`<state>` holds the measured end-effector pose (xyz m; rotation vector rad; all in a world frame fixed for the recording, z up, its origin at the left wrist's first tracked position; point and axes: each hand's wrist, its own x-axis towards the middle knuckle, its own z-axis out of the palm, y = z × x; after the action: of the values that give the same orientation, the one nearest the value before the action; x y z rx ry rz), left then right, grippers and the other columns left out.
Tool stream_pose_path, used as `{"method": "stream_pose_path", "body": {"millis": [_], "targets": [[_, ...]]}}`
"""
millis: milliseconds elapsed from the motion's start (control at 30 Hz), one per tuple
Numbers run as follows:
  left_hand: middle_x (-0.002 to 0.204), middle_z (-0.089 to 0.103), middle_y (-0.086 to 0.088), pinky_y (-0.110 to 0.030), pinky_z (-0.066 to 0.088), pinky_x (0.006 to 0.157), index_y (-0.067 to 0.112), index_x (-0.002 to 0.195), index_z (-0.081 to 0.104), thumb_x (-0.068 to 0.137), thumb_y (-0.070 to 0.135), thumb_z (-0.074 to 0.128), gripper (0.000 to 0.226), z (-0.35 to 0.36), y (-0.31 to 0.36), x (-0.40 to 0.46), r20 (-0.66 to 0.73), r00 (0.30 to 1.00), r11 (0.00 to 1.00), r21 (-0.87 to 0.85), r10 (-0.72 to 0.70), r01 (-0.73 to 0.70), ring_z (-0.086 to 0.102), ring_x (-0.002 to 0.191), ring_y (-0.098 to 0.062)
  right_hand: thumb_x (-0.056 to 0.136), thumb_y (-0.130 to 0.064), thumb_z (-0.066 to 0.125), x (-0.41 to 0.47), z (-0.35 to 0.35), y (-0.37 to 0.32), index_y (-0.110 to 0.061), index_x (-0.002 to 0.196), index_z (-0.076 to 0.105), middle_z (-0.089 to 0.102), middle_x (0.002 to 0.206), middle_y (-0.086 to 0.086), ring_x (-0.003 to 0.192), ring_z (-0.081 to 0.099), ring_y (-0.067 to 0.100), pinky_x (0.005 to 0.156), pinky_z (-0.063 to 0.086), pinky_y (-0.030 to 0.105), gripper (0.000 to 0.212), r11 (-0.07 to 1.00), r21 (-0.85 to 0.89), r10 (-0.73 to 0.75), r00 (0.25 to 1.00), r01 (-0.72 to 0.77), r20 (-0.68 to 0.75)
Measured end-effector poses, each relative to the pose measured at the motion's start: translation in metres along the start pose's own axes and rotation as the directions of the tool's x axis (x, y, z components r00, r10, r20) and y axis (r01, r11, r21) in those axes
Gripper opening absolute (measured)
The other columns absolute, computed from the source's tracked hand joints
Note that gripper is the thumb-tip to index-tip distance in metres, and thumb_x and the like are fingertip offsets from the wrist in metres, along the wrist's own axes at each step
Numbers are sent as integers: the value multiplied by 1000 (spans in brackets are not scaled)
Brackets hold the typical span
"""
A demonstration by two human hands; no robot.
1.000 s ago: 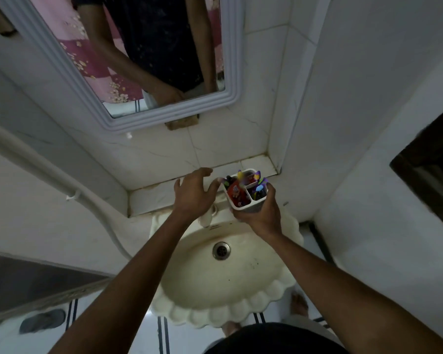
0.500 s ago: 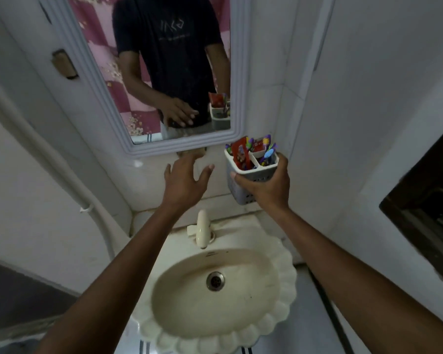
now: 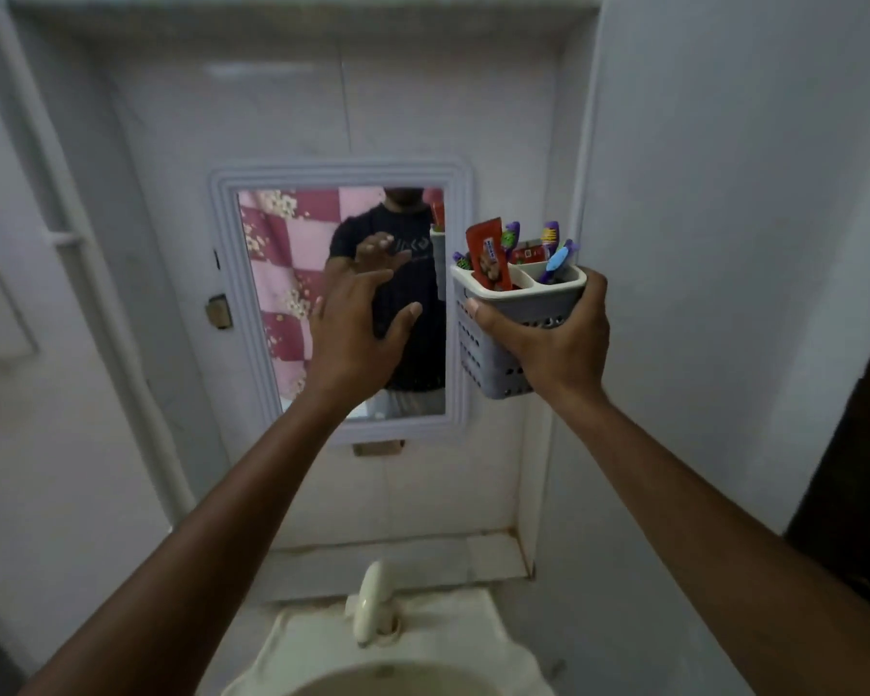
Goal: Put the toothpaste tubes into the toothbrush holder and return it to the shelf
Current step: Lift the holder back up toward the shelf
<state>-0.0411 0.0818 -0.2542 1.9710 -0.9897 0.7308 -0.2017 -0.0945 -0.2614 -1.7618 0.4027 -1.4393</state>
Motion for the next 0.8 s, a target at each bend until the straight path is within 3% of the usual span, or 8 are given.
{"method": "stream_pose_path", "body": {"millis": [100,200,467,667,800], "targets": [[142,65,1,-54,45,114,29,144,57,100,56,65,52,-15,26,23,-45,998,999,21,42,-41,58,132,-21,55,-82,95,28,-11,-31,-24,143,52,69,136,-3,120,72,18,89,69,34,114,998,20,-58,998,59,-27],[140,67,-1,-61,45,113,26,139,60,100,51,66,47,-29,49,47,-74,993,995,32,95,-93,60,130,-24,53,-84,93,54,-21,-63,-25,141,53,70,133,-3,118,72,18,90,69,35,114,992,52,-111,992,114,-53],[157,57,-3,-61,32,124,24,157,49,103,59,59,65,-67,92,132,-223,945,971,75,238,-227,49,147,-24,60,-67,104,120,-37,-147,-21,134,58,71,124,-10,112,72,6,85,62,17,99,969,128,-196,972,213,-129],[157,56,0,-58,24,128,25,153,53,103,65,52,64,-87,108,209,-357,876,942,207,324,-264,44,152,-24,54,-78,100,169,-32,-201,-24,131,58,72,123,-13,111,73,8,94,66,33,103,955,118,-246,948,273,-203],[167,45,1,-61,4,132,29,157,49,104,71,40,68,-80,95,246,-290,919,943,272,268,-189,26,163,-23,50,-85,95,195,-26,-225,-24,133,58,71,124,-10,112,73,11,97,65,37,109,955,75,-264,936,288,-234]]}}
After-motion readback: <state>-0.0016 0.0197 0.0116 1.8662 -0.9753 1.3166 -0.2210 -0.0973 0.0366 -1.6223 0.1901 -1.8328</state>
